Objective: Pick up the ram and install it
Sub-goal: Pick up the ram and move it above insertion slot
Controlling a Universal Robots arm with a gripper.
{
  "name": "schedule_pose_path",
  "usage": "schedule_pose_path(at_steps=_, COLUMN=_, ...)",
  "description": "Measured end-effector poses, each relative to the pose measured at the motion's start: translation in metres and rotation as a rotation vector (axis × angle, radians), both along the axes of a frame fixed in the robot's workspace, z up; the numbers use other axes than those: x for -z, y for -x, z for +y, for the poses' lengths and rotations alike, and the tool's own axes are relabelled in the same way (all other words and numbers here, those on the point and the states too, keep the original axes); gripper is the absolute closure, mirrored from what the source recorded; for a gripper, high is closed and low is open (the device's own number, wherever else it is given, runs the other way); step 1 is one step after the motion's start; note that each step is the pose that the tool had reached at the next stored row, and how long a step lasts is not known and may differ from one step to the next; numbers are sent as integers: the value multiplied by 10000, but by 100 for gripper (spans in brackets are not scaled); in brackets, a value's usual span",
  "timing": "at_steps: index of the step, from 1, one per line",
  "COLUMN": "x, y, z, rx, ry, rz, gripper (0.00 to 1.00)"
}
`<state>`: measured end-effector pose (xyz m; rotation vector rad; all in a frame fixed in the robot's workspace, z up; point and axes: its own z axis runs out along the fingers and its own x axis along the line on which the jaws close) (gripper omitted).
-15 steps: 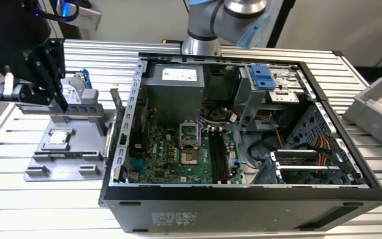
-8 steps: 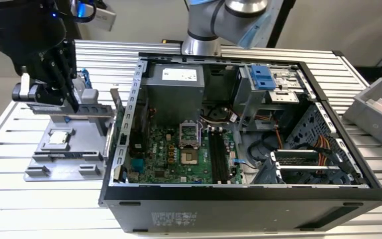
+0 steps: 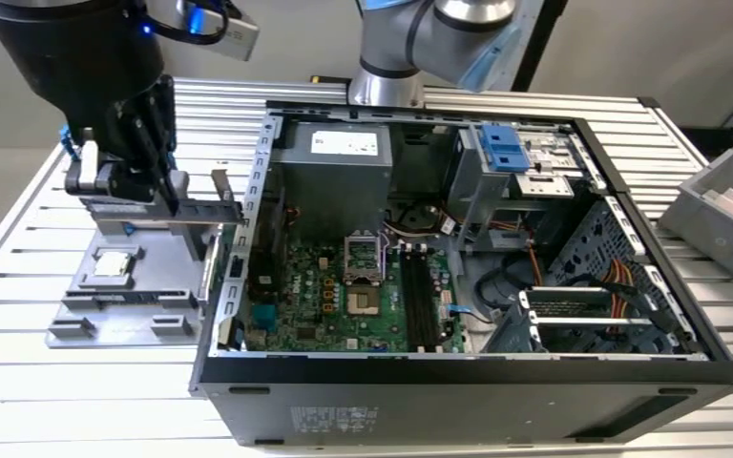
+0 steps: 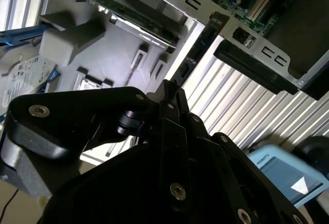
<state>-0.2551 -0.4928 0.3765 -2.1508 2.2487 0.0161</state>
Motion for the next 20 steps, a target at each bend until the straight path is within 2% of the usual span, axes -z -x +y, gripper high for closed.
schedule_pose_path(at_steps=9, x=0, y=-134, z=0, rx=-9, ry=0, rz=0, gripper=100)
schedule_pose_path(at_steps=20, x=0, y=-256, z=0, rx=-15, ry=0, rz=0, gripper=100)
